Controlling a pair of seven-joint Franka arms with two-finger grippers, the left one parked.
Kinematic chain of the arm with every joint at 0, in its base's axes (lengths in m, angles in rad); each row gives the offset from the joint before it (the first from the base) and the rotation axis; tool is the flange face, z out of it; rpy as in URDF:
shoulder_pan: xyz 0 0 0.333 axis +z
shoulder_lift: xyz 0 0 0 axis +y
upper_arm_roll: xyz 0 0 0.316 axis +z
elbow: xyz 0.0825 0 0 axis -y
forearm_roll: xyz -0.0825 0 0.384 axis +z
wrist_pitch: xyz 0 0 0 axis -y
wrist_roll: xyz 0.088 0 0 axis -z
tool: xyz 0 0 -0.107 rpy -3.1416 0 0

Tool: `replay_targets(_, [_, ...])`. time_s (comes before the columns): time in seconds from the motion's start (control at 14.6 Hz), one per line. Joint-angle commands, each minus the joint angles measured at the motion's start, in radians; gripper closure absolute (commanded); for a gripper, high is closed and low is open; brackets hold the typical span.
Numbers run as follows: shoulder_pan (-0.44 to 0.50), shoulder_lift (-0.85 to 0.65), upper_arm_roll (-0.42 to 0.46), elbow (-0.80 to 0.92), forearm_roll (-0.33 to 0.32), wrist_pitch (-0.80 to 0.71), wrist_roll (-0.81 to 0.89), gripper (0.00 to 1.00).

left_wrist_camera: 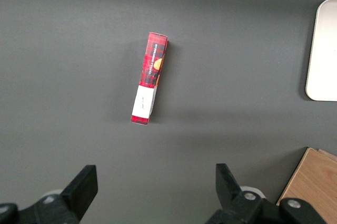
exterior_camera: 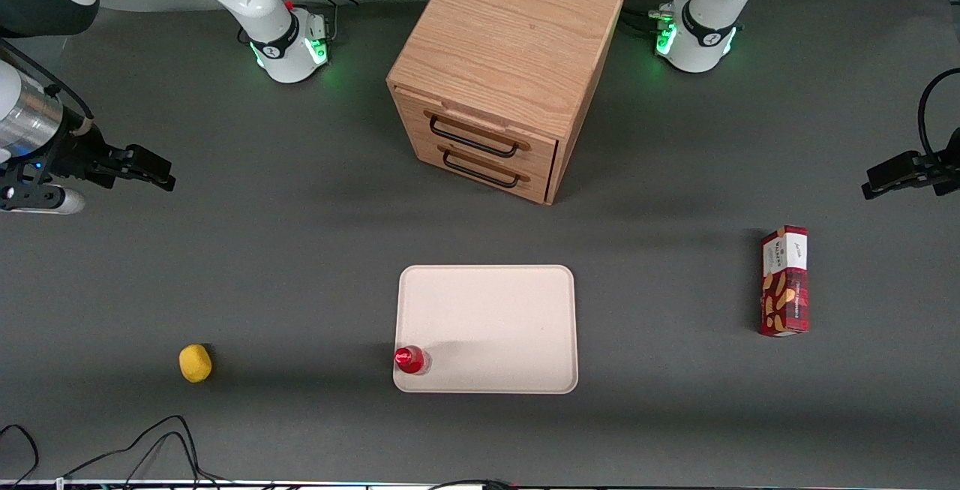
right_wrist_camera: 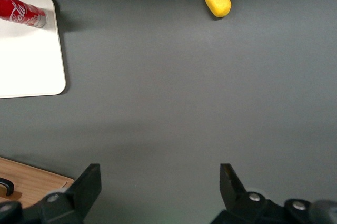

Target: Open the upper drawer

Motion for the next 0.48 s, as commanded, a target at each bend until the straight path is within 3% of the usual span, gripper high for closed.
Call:
replay_targets(0.0, [-0.012,-0.027,0.004,-0.029,0.006,0.018,0.018,0.00])
replay_targets(0.41, [0.023,-0.009,0.024,-0.024,0.007,0.076,0.002,0.00])
